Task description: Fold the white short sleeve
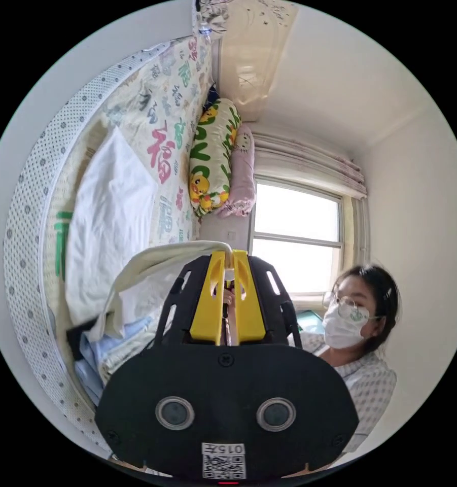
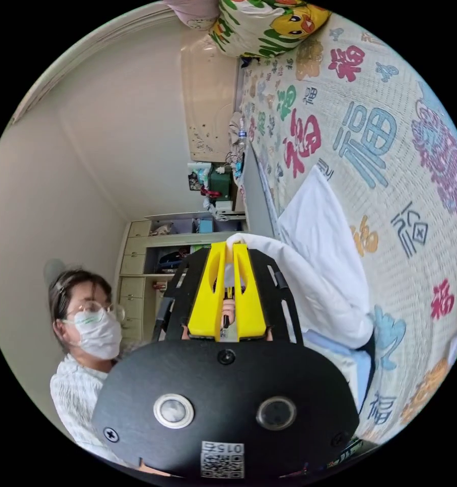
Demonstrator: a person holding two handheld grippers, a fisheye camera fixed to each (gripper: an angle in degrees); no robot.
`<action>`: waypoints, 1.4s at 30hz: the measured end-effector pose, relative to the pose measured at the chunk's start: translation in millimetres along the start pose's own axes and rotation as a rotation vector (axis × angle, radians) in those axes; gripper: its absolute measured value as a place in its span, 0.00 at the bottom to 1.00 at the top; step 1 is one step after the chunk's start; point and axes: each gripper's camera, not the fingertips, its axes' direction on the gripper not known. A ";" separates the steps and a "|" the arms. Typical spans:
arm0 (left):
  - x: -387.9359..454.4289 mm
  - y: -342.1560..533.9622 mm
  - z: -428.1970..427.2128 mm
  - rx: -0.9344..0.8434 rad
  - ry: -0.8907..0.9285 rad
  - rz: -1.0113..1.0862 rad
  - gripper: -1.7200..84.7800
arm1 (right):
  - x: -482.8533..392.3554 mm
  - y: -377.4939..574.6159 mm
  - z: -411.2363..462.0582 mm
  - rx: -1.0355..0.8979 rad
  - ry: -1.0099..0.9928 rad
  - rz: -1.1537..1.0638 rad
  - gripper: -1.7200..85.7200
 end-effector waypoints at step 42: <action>203.9 -133.9 111.7 -0.239 -0.818 0.247 0.05 | 508.8 202.1 472.0 -0.889 1.114 -0.806 0.09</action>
